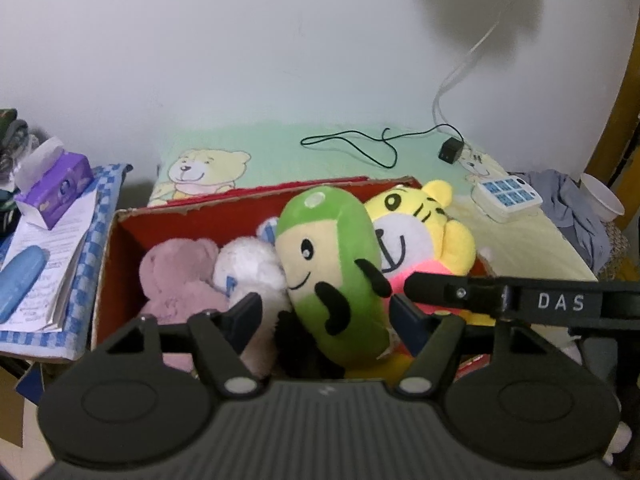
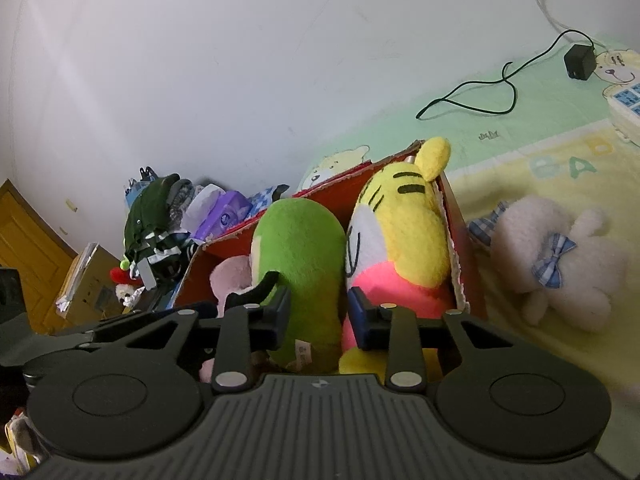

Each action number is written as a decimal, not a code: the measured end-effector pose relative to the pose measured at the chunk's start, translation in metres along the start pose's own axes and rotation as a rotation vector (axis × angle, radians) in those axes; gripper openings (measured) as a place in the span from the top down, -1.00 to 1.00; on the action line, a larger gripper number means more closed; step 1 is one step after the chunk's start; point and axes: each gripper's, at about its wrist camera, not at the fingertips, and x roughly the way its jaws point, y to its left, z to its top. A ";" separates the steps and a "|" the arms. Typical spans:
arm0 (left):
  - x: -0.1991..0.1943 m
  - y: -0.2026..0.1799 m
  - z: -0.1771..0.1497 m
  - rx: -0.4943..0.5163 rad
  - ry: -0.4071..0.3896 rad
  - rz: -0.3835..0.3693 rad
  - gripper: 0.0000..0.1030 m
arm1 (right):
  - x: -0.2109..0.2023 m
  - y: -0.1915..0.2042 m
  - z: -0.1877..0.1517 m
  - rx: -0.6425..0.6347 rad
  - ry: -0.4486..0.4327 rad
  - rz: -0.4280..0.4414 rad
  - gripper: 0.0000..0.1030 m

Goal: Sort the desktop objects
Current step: 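Push the green bean plush deeper into the red box with the right gripper, then open the right gripper and withdraw it from the red box, then move the right gripper toward the white lamb plush with the blue bow, then grasp the white lamb plush by its head with the right gripper, then lift the white lamb plush with the right gripper and carry it over the red box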

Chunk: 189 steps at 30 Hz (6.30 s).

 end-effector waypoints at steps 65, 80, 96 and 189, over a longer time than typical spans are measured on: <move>-0.009 -0.165 0.038 -0.024 0.027 0.389 -0.68 | -0.096 -0.152 0.049 0.043 0.014 0.159 0.00; 0.088 -0.256 0.013 -0.005 0.146 0.041 -0.63 | -0.067 -0.237 0.078 0.086 0.166 0.112 -0.11; 0.166 -0.238 0.007 -0.071 0.216 0.222 -0.84 | 0.056 -0.228 0.100 -0.034 0.543 0.335 0.01; -0.028 0.032 -0.008 -0.006 -0.108 0.039 -0.79 | 0.064 0.042 0.024 0.002 0.176 0.474 0.45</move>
